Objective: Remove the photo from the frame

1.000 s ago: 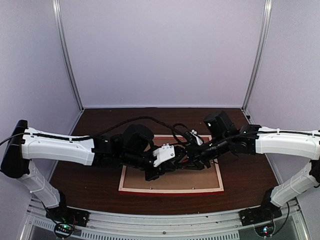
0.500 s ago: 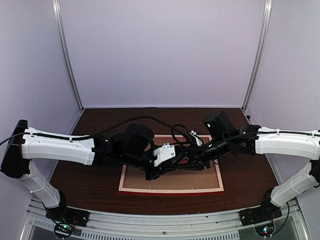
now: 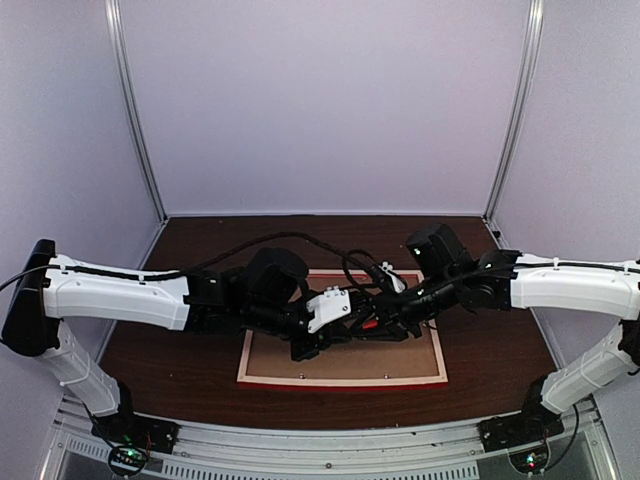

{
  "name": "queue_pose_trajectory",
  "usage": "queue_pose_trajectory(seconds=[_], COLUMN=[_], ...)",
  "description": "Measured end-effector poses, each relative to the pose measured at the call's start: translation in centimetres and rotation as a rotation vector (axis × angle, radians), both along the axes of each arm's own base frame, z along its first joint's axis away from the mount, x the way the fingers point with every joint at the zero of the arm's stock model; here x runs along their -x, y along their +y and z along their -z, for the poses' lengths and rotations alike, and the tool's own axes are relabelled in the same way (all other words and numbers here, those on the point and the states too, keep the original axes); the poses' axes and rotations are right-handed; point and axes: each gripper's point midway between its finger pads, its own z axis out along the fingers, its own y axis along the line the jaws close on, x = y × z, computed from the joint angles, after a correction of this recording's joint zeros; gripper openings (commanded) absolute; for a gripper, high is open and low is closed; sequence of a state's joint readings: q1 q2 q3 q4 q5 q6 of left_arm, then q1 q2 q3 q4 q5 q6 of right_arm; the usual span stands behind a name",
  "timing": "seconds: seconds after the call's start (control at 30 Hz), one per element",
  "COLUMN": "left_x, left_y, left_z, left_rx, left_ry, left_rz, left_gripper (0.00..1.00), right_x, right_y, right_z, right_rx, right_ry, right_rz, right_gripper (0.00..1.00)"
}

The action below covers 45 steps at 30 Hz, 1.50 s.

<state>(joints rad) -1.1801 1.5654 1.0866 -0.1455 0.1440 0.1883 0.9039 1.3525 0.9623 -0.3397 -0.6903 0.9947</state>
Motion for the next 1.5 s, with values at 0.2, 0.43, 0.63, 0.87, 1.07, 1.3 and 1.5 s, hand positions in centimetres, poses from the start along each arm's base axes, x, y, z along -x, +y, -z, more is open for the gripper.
queue_pose_trajectory(seconds=[0.2,0.43,0.63,0.87,1.07,1.3,1.5], left_x=[-0.2,-1.0,-2.5,-6.2,-9.3,-10.6,-8.9], left_y=[0.1,0.8,3.6,8.4,14.3,21.5,23.6], left_z=[0.0,-0.2,-0.7,0.2,0.8,3.3,7.1], left_rx=[-0.003,0.004,0.005,0.006,0.011,0.012,-0.058], left_ry=[-0.008,-0.039,-0.077,-0.071,-0.05,0.098,0.22], left_rz=[-0.012,-0.091,-0.231,-0.482,-0.801,-1.09,-1.192], left_gripper=[0.04,0.42,0.54,0.96,0.98,0.92,0.84], right_x=[-0.1,-0.9,-2.9,-4.6,-6.6,-9.2,-10.9], right_y=[0.0,-1.1,-3.7,-5.7,-6.4,-6.3,-5.1], right_z=[0.1,-0.5,-1.2,-0.5,-0.3,-0.6,0.3], right_rx=[0.002,0.065,0.182,0.309,0.399,0.477,0.526], right_ry=[-0.021,-0.157,-0.307,-0.416,-0.494,-0.581,-0.609], right_rz=[-0.009,-0.005,0.05,0.088,0.136,0.174,0.159], right_gripper=[0.0,0.0,0.0,0.0,0.0,0.0,0.0])
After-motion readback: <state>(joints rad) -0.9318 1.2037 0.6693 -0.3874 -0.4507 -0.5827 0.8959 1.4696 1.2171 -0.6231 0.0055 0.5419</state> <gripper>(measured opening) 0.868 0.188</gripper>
